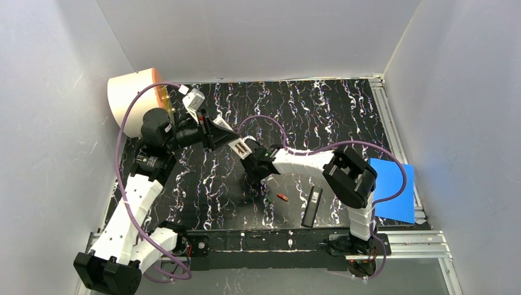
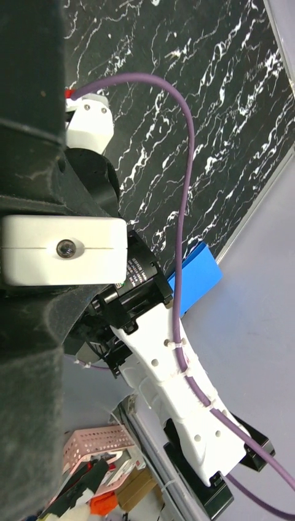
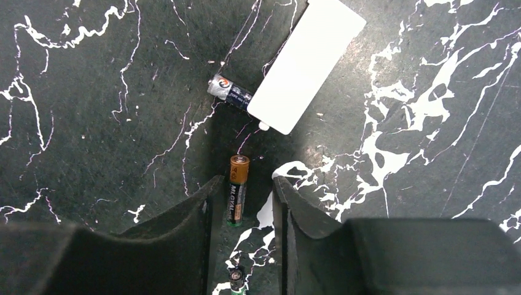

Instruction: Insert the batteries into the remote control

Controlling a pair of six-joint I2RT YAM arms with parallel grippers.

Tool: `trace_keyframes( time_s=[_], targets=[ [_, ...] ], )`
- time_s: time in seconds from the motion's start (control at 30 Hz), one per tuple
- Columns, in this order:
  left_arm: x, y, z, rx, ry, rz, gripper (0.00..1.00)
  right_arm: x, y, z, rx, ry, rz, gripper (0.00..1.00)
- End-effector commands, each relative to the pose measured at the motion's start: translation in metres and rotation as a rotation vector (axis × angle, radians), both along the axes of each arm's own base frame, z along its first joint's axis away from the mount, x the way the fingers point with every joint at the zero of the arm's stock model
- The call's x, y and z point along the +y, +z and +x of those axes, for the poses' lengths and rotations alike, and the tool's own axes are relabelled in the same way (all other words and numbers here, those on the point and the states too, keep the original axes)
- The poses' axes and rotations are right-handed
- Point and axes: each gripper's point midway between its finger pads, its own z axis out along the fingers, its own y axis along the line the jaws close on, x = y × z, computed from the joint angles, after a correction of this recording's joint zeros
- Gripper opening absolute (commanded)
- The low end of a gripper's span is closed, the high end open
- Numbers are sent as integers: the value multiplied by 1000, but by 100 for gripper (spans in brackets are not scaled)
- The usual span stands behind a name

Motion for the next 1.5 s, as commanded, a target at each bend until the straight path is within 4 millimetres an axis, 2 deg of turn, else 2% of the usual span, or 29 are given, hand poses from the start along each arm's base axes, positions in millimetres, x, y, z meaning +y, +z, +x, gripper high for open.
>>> trace_keyframes(
  time_s=[0.0,0.3,0.47,0.63,0.87,0.97,1.03,1.2,1.27,1.33,1.47],
  targets=[
    [7,5,3,-36,65,3,0,3,-2,0,7,7,-27,41],
    [15,-5,9,-2,132,60,0,0,-10,-10,57,-1,-44,24],
    [18,-11,13,30,168,77,0,4,4,-5,21,-14,-2,17],
    [22,-22,17,74,209,96,0,6,31,3,-51,-42,69,16],
    [27,-65,35,262,307,116,0,-15,83,7,-162,-122,175,16],
    [20,-85,41,386,299,96,0,-27,116,11,-211,-177,248,16],
    [10,-91,44,444,258,61,0,-34,150,15,-259,-213,322,17],
    [-8,-91,55,482,204,-17,0,-39,232,20,-366,-250,495,18],
    [-17,-90,56,495,161,-10,0,-36,257,17,-384,-227,560,18],
    [-28,-83,54,502,95,-11,0,-30,276,13,-386,-191,622,19],
    [-48,-66,44,530,-78,-30,0,-20,299,4,-387,-123,708,19]
  ],
)
